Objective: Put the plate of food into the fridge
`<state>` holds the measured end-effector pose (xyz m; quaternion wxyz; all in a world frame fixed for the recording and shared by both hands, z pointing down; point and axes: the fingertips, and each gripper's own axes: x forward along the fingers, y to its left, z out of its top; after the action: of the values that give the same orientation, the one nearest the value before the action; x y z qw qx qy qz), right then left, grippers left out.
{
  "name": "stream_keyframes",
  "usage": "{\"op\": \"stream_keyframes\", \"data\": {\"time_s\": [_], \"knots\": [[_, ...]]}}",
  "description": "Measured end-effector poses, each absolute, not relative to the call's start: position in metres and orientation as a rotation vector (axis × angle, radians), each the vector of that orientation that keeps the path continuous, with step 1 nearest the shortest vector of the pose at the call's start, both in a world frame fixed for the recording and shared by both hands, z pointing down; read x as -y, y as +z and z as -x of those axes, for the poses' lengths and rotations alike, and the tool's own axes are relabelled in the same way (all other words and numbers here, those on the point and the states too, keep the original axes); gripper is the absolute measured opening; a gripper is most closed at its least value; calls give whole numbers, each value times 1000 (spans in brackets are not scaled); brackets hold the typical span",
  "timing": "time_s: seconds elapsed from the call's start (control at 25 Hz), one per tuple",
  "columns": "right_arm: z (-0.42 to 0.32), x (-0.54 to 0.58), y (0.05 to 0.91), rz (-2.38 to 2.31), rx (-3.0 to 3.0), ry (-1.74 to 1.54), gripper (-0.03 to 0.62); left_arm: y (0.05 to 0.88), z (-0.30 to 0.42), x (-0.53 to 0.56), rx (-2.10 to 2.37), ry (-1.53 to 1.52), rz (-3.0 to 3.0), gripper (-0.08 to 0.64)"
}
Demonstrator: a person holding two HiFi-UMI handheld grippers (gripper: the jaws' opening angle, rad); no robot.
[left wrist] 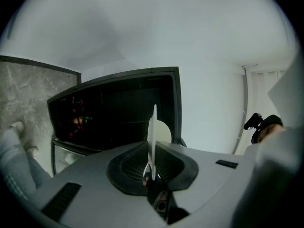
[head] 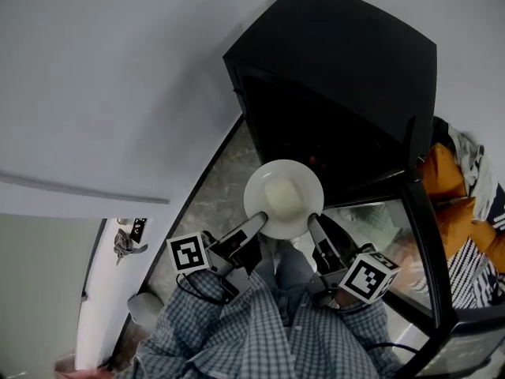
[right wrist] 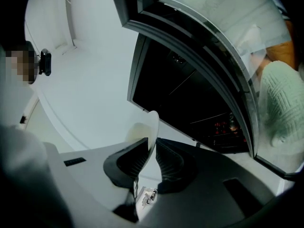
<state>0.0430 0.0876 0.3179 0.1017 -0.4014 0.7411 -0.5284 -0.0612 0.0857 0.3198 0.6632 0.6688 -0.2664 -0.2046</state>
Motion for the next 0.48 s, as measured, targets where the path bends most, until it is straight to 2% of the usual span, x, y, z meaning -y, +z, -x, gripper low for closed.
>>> {"op": "stream_keyframes", "data": {"time_s": [0.48], "knots": [[-56,-64,335,1413,-1992,-1499,57,337,47,-44,457,-332,-1512,34]]}}
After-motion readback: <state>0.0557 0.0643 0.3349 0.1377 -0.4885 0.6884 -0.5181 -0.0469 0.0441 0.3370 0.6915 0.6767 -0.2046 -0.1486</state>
